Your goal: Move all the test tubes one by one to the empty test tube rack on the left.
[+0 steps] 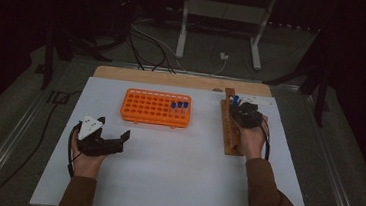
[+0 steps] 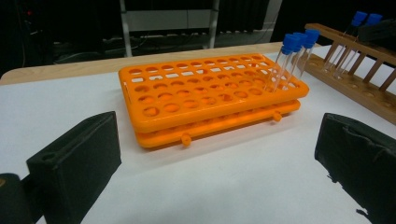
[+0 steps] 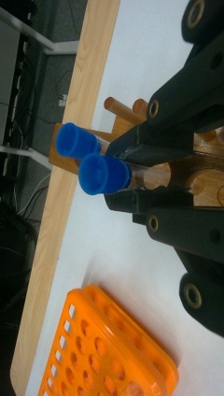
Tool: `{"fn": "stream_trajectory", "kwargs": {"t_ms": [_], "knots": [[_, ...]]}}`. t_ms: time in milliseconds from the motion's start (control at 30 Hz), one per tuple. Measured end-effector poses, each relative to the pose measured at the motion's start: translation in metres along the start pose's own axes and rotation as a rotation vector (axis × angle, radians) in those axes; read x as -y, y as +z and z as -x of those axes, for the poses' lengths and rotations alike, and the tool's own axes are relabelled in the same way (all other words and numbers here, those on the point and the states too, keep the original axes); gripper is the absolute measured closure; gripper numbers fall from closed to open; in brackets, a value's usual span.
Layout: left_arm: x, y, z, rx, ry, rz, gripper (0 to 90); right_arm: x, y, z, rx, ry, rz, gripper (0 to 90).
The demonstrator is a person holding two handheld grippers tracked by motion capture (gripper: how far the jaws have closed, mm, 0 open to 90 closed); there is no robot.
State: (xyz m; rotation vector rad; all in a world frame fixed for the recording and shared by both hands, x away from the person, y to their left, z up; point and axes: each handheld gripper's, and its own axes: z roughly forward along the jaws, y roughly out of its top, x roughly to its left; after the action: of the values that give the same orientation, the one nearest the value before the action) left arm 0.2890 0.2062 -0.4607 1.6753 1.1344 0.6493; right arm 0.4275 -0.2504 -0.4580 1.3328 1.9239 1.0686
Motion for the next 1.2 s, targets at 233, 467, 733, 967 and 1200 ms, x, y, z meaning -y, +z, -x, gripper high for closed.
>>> {"fn": "stream_trajectory", "kwargs": {"t_ms": [233, 467, 733, 967, 1200], "knots": [[0.0, 0.0, -0.001, 0.004, -0.009, 0.0, 1.3, -0.004, -0.014, 0.004, -0.008, 0.006, 0.034, 77.4], [0.003, 0.002, -0.001, 0.0, -0.007, -0.013, 1.2, -0.009, -0.028, 0.006, -0.02, -0.008, 0.062, 77.5], [0.003, 0.001, -0.001, 0.01, -0.018, -0.012, 1.2, -0.018, -0.048, 0.006, -0.031, -0.031, 0.108, 77.5], [0.003, 0.002, 0.002, 0.015, -0.014, -0.016, 1.2, -0.024, -0.064, 0.006, -0.06, -0.029, 0.138, 77.4], [0.002, 0.003, 0.004, 0.016, -0.008, -0.02, 1.2, -0.023, -0.077, 0.001, -0.094, -0.068, 0.138, 77.4]]}}
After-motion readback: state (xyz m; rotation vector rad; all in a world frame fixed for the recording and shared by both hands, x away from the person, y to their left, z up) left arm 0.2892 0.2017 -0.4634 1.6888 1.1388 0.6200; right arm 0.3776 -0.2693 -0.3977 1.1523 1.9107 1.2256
